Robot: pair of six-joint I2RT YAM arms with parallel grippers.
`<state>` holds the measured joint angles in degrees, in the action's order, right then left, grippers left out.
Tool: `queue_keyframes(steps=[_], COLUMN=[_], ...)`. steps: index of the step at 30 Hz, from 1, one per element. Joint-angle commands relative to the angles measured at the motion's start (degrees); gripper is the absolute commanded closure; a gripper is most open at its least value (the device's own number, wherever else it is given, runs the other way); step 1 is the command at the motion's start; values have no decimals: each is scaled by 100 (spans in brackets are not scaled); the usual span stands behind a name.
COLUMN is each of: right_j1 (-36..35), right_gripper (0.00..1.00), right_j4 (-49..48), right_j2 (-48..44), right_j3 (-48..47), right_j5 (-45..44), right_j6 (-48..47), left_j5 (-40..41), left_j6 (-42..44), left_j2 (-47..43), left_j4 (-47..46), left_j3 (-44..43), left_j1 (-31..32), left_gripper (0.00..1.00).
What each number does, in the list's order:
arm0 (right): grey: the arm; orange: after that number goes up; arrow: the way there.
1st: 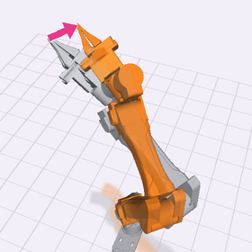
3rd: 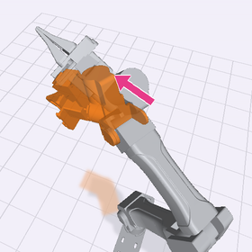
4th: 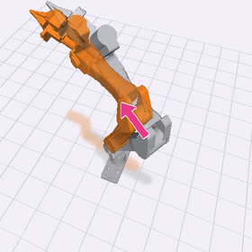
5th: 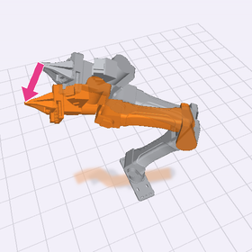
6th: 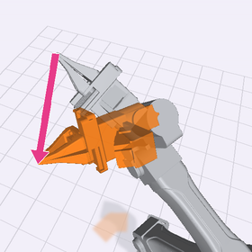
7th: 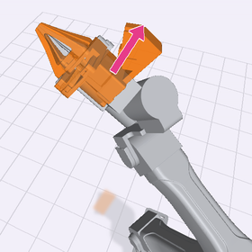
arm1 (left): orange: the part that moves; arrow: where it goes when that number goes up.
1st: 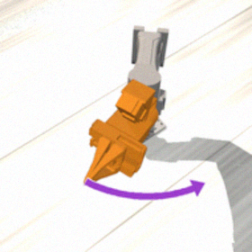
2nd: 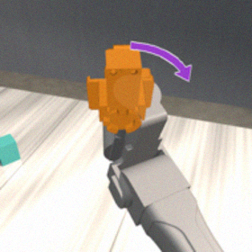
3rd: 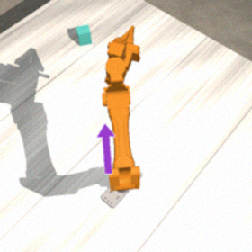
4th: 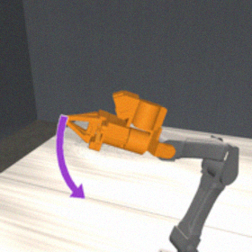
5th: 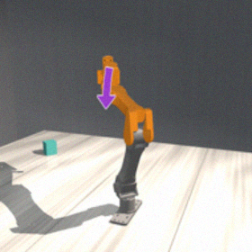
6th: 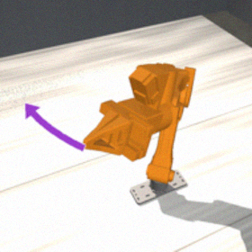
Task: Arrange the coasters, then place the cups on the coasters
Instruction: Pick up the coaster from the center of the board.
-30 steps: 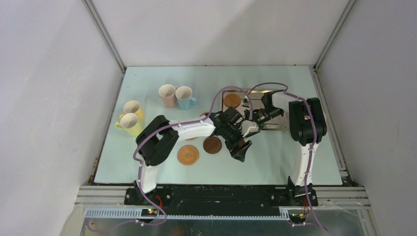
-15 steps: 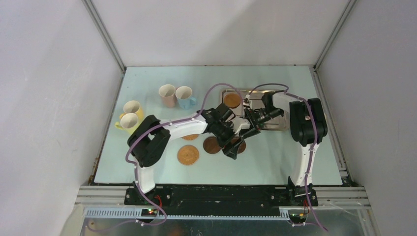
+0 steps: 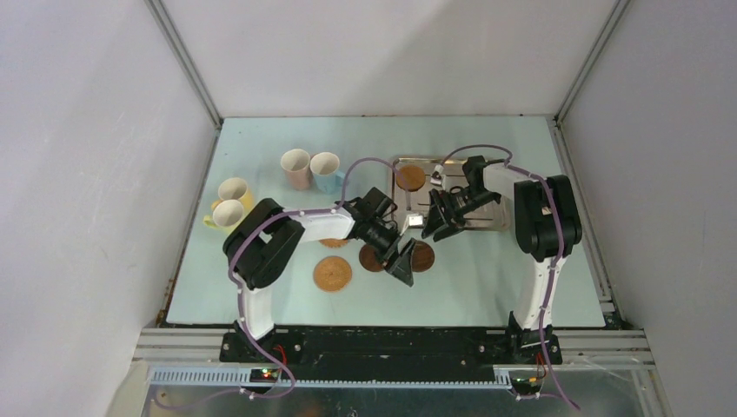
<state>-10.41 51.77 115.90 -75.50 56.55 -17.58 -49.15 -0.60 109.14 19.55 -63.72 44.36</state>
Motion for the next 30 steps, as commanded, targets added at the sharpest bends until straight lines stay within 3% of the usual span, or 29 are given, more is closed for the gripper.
queue_keyframes(steps=[1, 6, 14, 30], right_j1=[27, 91, 95, 158], right_gripper=[19, 19, 19, 18], right_j4=[-13, -36, -454, -779], right_j2=[-275, -249, -272, -635], right_j3=[-72, -106, 217, 642], right_j5=[20, 141, 72, -1292], right_j6=[55, 76, 311, 288], left_j5=[54, 434, 167, -136], left_j6=[-1263, -1909, -2767, -2269], left_j2=[336, 449, 949, 972], left_j4=[-1473, -2080, -2494, -1652], left_j3=[311, 504, 710, 744], left_j1=[-437, -483, -512, -408], left_gripper=[0, 1, 2, 2])
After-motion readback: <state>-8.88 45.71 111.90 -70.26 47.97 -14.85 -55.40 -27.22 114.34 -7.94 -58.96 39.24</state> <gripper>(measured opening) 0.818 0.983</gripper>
